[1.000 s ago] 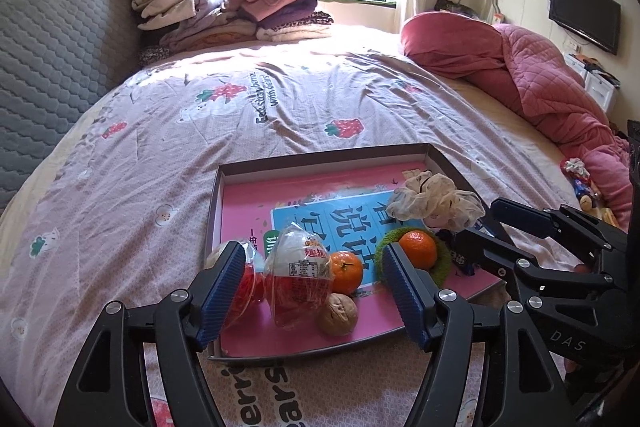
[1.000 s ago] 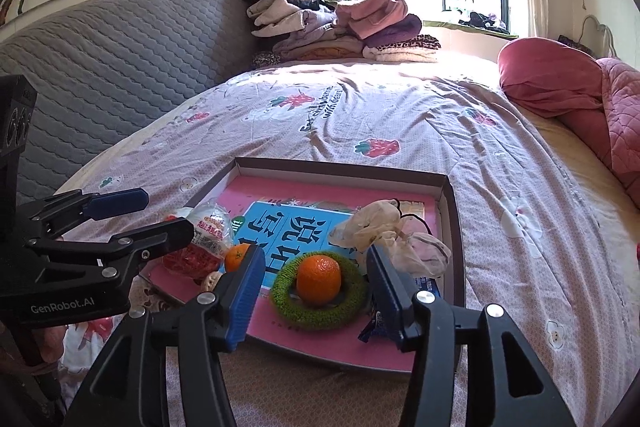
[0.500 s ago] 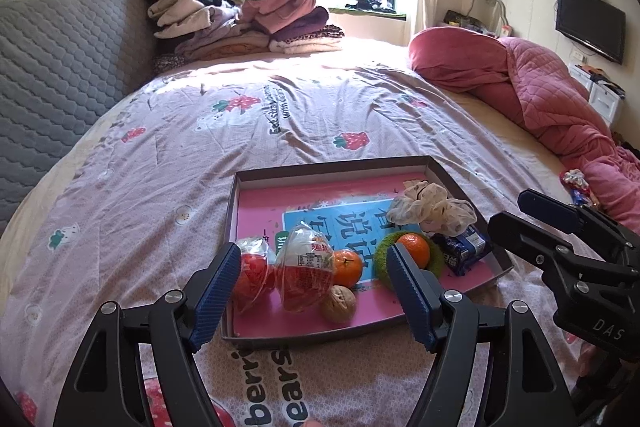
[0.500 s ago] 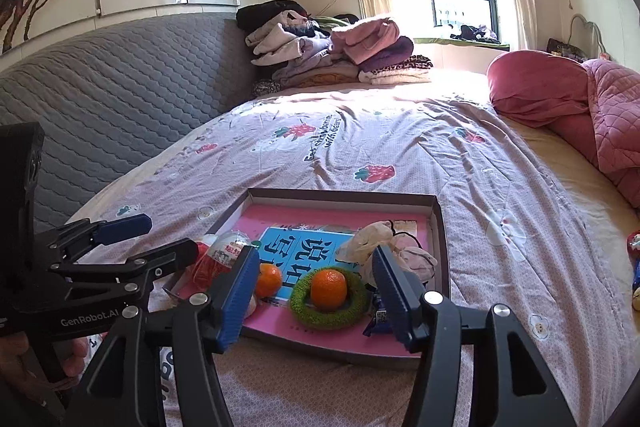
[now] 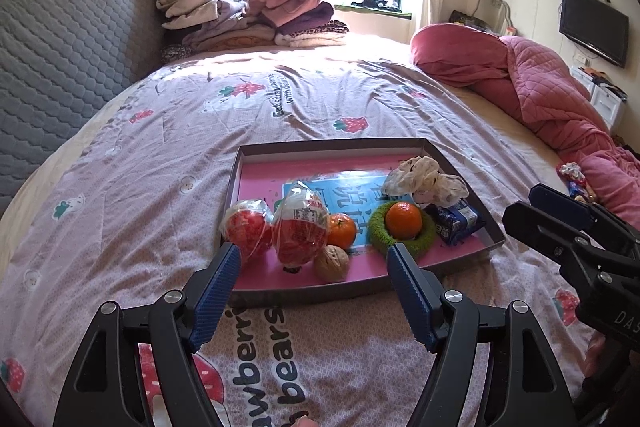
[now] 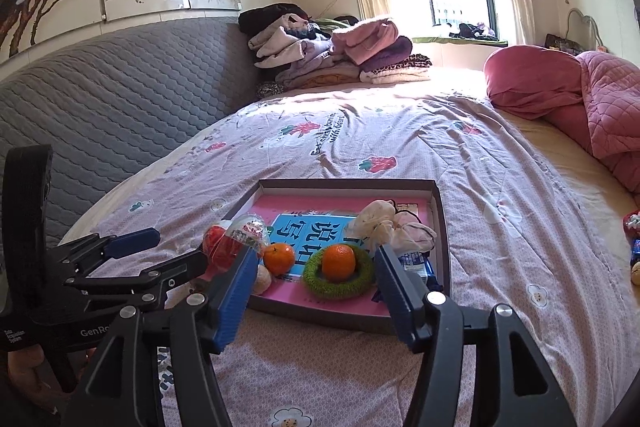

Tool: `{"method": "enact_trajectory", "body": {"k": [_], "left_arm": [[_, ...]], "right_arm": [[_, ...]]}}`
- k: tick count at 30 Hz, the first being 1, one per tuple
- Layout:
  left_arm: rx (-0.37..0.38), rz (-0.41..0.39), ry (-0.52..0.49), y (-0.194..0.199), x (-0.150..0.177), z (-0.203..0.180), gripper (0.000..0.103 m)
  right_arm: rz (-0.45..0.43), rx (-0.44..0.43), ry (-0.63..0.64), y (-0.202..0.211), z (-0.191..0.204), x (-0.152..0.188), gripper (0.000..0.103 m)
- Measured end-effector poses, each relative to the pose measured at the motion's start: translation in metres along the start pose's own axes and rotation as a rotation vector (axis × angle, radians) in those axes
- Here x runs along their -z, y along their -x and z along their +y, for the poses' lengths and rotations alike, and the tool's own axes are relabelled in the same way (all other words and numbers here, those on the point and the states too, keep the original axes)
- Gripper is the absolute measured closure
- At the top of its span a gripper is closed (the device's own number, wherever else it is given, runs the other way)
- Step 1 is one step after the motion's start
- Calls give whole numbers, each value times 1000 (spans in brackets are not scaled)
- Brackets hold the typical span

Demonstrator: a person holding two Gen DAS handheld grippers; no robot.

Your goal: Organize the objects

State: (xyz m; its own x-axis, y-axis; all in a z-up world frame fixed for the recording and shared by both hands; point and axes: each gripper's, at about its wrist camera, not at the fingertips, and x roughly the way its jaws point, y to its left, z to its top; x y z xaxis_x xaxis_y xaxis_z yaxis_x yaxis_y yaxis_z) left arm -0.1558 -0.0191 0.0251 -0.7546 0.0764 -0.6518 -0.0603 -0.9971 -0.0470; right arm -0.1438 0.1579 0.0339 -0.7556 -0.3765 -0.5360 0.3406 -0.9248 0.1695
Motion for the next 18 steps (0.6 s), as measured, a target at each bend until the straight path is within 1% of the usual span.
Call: {"method": "enact_trajectory", "body": {"k": [4,12,18], "left_arm": [[-6,-6,18,5,9,5,26],[-19,14,46,9,25,12,26],[-23,34,54,10,39,11,26]], "right_arm": [[-6,-2,-4,7,1,6,38],[11,-18,-19,11,4,19,36],[14,-10,-32,13,6,34,35]]}}
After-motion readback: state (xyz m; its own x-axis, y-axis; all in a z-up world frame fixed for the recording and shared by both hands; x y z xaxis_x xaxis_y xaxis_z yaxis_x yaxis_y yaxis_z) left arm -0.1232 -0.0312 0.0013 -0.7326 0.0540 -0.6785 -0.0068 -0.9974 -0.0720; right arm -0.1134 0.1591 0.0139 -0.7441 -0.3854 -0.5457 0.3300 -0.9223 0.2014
